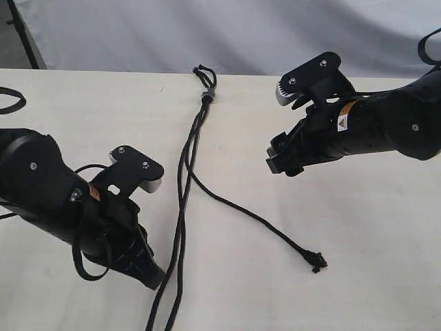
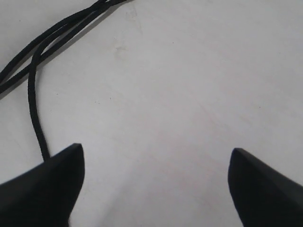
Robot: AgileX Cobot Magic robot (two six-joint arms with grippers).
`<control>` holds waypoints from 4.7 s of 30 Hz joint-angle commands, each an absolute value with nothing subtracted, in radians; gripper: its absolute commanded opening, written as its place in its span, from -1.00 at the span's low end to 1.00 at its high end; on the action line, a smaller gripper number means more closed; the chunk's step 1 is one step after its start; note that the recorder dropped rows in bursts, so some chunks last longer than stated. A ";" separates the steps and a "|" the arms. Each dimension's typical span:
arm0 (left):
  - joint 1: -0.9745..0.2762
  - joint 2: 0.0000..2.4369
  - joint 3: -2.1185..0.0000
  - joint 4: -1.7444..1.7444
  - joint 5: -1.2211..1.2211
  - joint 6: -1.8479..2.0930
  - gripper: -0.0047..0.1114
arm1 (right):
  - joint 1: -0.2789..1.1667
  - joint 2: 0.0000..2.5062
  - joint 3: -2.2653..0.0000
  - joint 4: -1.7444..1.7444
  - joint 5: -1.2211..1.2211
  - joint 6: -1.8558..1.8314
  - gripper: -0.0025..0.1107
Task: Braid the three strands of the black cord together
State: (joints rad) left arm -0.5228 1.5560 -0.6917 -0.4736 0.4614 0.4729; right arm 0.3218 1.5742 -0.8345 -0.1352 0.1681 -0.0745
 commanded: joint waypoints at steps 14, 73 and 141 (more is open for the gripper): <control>-0.621 1.732 -0.688 -0.439 0.246 0.447 -0.92 | 0.321 1.574 -0.829 -0.132 0.192 -0.066 0.41; -0.268 1.679 -0.665 -0.456 0.200 0.433 -0.91 | 0.888 1.996 -1.115 0.079 0.391 0.150 0.13; -0.268 1.679 -0.659 -0.450 0.228 0.448 -0.91 | 0.765 1.861 -1.151 0.044 0.731 -0.284 -0.96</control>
State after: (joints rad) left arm -0.2703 1.6805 -0.6658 -0.4458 0.2255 0.4460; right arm 0.7721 1.9335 -1.1536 0.0533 0.7491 -0.2715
